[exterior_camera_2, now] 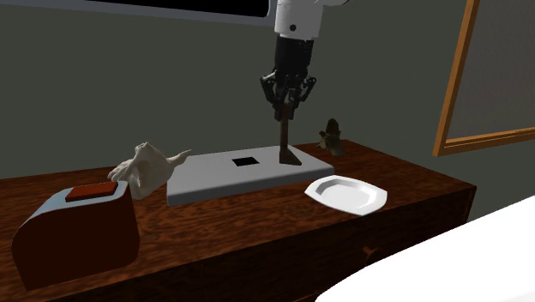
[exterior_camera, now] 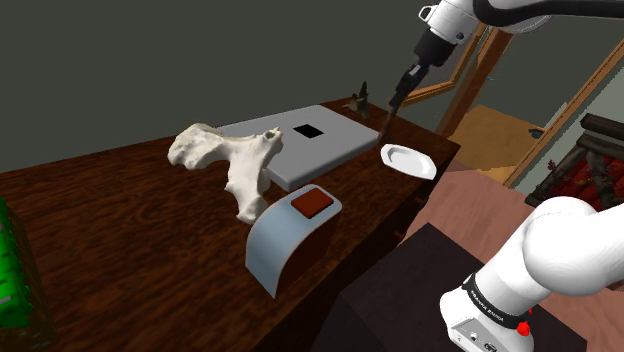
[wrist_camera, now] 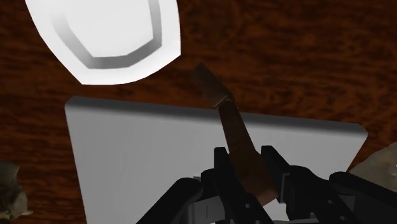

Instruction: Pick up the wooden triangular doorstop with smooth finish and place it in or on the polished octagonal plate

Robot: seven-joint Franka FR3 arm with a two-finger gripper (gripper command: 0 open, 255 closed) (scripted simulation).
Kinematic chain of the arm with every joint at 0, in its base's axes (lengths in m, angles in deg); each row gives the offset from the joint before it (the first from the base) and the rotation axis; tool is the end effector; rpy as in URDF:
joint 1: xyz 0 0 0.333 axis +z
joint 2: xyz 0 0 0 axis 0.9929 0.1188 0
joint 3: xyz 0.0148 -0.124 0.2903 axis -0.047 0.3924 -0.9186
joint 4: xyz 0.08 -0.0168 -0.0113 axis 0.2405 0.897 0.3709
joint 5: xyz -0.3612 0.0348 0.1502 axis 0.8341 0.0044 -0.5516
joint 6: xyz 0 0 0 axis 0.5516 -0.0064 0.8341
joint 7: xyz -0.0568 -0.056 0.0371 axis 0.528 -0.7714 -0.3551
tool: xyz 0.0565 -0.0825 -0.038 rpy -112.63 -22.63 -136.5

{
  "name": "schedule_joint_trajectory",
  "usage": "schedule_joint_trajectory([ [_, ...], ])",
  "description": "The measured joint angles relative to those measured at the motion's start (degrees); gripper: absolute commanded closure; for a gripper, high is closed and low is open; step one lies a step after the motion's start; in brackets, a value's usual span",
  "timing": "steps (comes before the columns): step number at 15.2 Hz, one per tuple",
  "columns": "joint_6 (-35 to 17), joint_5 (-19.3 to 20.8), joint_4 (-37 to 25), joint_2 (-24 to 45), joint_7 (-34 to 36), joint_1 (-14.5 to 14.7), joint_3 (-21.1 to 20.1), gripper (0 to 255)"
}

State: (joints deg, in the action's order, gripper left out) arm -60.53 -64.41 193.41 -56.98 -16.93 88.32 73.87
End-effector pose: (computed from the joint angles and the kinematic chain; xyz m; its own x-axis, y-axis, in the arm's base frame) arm 0.3959 0.0023 0.5880 0.9343 0.2664 0.2370 0.2706 -0.9626 0.0153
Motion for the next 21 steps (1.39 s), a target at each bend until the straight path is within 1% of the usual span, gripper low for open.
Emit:
schedule_joint_trajectory([
  [1,0.96,0.36,0.18,-1.11,-1.15,-0.43,0.95,255],
  [5,3.74,1.78,-1.95,-1.76,-6.58,-2.08,5.52,255],
  [11,6.88,3.67,-5.94,-0.90,-14.57,-4.15,12.31,255],
  [13,6.01,3.92,-5.21,-0.77,-15.53,-4.39,13.18,255],
  [21,0.56,4.46,1.03,-1.55,-16.06,-4.83,13.90,255],
])
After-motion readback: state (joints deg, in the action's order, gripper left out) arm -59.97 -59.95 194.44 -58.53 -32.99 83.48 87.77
